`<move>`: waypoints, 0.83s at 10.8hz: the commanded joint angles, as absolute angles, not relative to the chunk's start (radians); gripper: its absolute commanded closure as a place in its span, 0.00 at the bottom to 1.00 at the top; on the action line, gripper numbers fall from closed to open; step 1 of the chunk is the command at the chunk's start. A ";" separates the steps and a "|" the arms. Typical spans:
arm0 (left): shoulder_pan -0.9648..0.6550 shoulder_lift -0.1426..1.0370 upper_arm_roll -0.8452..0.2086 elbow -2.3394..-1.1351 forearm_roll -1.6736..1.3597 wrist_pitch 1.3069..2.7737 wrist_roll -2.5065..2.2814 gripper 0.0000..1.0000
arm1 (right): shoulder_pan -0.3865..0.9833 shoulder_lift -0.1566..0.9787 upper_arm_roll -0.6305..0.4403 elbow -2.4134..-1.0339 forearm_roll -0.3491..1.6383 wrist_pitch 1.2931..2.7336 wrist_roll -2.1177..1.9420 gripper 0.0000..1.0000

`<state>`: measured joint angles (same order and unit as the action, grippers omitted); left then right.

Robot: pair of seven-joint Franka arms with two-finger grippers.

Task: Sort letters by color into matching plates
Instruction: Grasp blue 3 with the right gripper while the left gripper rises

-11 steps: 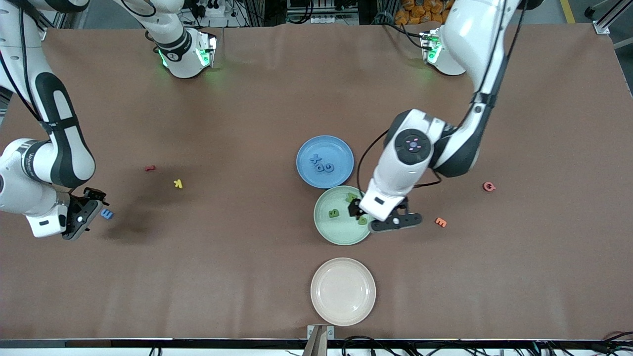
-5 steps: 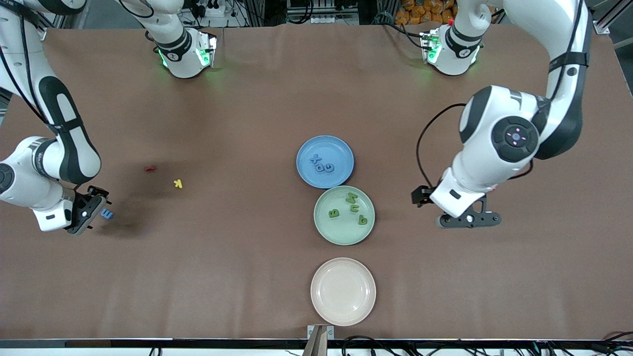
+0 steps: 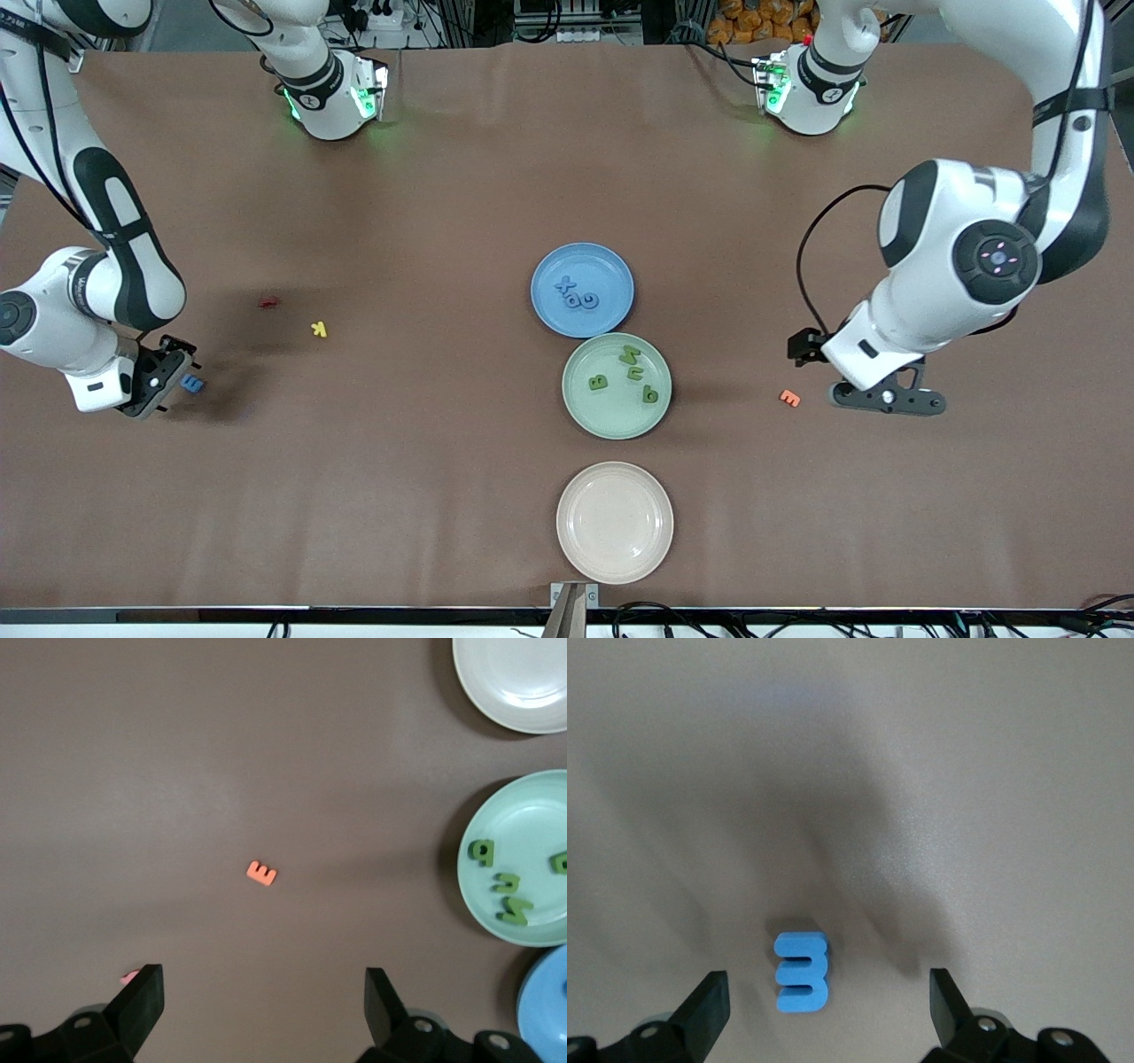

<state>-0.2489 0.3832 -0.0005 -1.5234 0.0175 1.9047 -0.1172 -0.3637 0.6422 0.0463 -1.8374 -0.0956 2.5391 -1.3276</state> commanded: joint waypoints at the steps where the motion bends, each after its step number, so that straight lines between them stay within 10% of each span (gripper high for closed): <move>1: -0.193 0.290 -0.023 -1.539 0.046 1.833 -0.006 0.00 | -0.388 0.638 0.066 -1.874 -0.104 2.594 -1.351 0.00; 4: -0.189 0.192 -0.015 -1.536 0.046 1.757 -0.015 0.00 | -0.390 0.638 0.066 -1.896 -0.104 2.628 -1.354 0.02; 7: -0.189 0.118 -0.014 -1.534 0.046 1.707 -0.022 0.00 | -0.399 0.638 0.066 -1.905 -0.104 2.637 -1.388 0.54; 9: -0.178 0.081 -0.014 -1.539 0.045 1.692 -0.020 0.00 | -0.402 0.638 0.066 -1.907 -0.104 2.637 -1.388 0.67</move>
<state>-0.1946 0.1303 -0.0049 -1.5186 0.0185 1.7154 -0.0219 -0.3712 0.6415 0.0473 -1.8846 -0.0959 2.6103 -1.3606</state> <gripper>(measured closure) 0.000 0.471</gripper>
